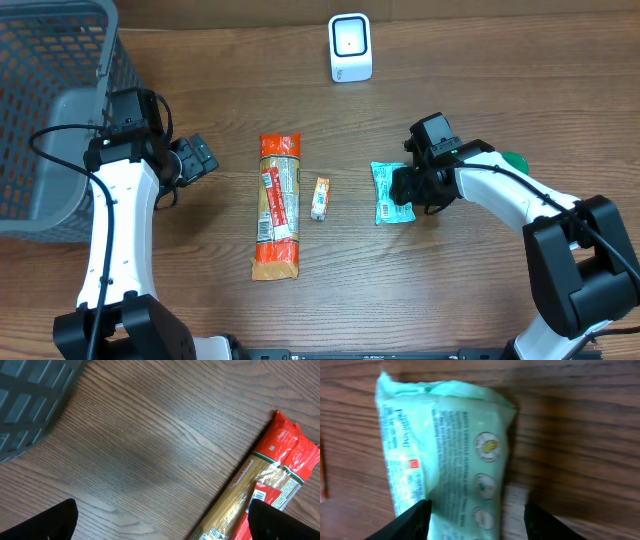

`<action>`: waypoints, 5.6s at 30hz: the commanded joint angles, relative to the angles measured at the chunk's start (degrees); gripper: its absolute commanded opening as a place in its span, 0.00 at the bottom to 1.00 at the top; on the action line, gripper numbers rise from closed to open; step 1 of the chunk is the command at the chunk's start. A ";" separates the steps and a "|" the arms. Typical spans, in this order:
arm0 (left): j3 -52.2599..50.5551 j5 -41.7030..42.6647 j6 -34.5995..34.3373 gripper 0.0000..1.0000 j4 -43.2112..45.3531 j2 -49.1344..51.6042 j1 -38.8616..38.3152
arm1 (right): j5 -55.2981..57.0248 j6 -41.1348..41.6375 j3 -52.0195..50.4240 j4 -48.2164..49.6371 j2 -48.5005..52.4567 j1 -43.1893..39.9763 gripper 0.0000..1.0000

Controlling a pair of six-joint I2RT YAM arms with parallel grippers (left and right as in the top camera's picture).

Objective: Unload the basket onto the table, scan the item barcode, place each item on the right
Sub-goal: 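Lower the right gripper and grasp the light-green packet, then lift the light-green packet and carry it to the scanner, then hold the light-green packet in front of the scanner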

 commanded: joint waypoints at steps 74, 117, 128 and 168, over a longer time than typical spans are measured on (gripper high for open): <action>-0.02 -0.35 -0.37 1.00 0.00 -0.07 -0.02 | 3.30 -8.02 18.08 -17.70 -20.15 0.07 0.03; -0.02 -0.35 -0.37 1.00 0.00 -0.07 -0.02 | 69.64 -48.02 56.17 26.40 23.78 12.50 0.04; -0.02 -0.35 -0.37 1.00 0.00 -0.07 -0.02 | 72.67 -67.38 56.17 57.61 37.79 13.60 0.04; -0.02 -0.35 -0.37 1.00 0.00 -0.07 -0.02 | 54.23 -62.69 56.15 52.11 44.39 12.15 0.04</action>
